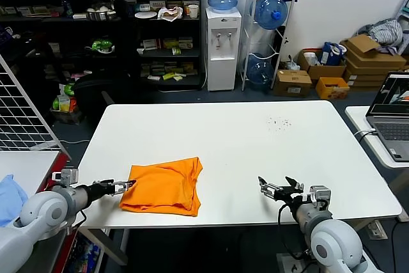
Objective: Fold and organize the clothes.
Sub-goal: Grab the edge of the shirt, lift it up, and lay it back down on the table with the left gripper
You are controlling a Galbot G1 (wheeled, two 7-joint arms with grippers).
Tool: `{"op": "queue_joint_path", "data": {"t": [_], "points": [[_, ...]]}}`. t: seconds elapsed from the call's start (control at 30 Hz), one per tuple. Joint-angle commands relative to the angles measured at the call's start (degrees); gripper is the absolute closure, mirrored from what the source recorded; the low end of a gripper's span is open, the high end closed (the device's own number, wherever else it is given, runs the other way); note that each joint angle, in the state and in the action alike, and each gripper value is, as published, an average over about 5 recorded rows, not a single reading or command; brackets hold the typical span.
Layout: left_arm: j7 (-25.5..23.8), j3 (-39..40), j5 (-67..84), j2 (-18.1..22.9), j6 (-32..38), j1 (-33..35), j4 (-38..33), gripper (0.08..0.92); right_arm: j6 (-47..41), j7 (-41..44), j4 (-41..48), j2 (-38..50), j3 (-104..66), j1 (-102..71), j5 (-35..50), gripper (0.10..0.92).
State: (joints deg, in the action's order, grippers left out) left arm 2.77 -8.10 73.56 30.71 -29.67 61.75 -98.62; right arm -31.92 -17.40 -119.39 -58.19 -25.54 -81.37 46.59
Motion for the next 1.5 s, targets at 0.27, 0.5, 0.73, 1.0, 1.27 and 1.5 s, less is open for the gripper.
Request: {"op": "queue_joint_path", "data": {"t": [0.27,0.5,0.73,1.0,1.27,1.5], "points": [[-1.68,0.55,-0.78,1.10,-0.75,0.64,-0.60,0.104,0.12,0.06,0.40,-0.04,-0.13,0.04,0.04,0.104],[-1.36,1.17,-1.19,1.68,-0.94,0.30,-0.22,0.290,0.29,0.14,0.39,-0.10,-0.25,-0.23,0.01,0.104],[-1.48,1.21,-1.26,1.45,-1.09,0.74,-0.79,0.498,0.32,0.13,0.38,-0.19,-0.26,-0.36,-0.01,0.104],[-1.62,0.98,-1.20,1.46,-1.14,0.82,-1.31,0.723,0.36,0.11,0.36,-0.26,-0.18,-0.23,-0.02,0.104],[0.39,-0.05,-1.13,2.27,-0.52,0.60,-2.90,0.907,0.73,0.18,0.39,-0.46,-0.20,-0.28,-0.27,0.104],[6.73,-5.31,0.05,2.69,0.26,2.99,-10.84,0.907,1.62,0.72,0.50,-0.35,-0.25,0.22,-1.32,0.104]]}}
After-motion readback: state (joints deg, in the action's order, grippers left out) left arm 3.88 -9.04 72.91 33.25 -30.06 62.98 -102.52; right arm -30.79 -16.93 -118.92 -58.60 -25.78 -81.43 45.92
